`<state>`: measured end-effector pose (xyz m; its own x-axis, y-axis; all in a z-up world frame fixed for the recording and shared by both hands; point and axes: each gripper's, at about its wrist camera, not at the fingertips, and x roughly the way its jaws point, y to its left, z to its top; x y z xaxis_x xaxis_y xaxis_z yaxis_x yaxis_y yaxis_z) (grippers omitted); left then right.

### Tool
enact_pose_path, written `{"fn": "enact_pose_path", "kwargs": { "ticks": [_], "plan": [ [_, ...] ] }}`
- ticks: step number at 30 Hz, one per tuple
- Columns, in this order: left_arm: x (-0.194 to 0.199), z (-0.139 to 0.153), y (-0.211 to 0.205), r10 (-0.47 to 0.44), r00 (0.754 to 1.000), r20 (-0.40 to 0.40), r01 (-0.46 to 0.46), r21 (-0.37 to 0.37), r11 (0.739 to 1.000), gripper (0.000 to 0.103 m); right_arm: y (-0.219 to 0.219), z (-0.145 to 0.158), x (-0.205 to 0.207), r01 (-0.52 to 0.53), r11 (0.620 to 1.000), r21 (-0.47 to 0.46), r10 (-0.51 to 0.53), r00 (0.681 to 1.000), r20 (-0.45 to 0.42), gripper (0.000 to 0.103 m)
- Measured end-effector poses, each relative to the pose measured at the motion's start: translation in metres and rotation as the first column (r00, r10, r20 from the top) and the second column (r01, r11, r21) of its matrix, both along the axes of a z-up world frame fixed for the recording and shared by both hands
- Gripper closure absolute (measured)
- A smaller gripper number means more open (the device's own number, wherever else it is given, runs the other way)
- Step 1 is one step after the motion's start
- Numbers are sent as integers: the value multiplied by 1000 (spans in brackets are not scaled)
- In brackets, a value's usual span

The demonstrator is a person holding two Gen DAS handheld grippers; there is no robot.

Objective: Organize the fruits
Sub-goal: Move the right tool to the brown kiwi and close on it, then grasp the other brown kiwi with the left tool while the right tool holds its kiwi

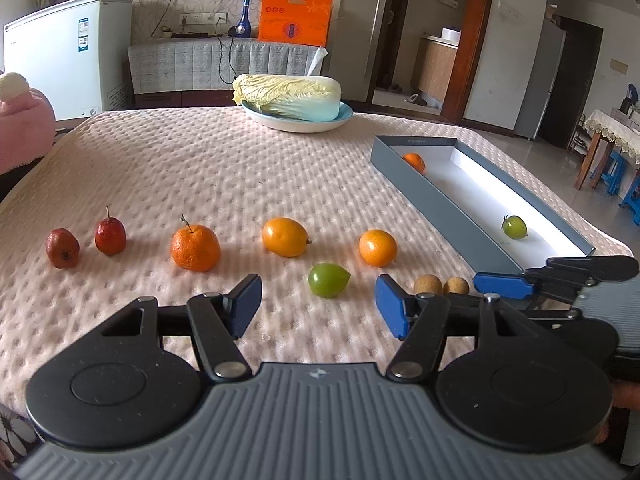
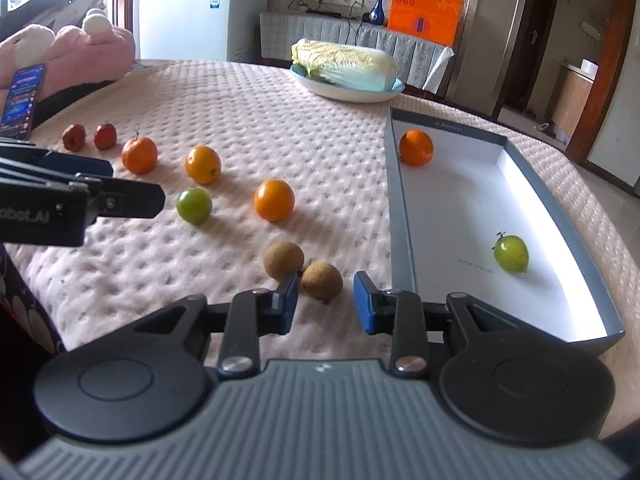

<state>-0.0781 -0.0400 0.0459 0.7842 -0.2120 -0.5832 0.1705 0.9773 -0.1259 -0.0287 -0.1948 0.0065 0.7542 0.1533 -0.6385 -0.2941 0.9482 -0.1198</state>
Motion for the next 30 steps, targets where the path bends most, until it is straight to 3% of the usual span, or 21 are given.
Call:
{"fn": "enact_pose_path", "kwargs": {
  "ticks": [18,30],
  "plan": [
    [1,4,1,-11,1000,23,12,-15,1000,29,10,-5,8,1,1000,-28,-1,1000,2,76],
    [3,1,-7,-27,999,22,27,-5,1000,29,3,7,-5,-53,998,21,53,999,-12,76]
  ]
}}
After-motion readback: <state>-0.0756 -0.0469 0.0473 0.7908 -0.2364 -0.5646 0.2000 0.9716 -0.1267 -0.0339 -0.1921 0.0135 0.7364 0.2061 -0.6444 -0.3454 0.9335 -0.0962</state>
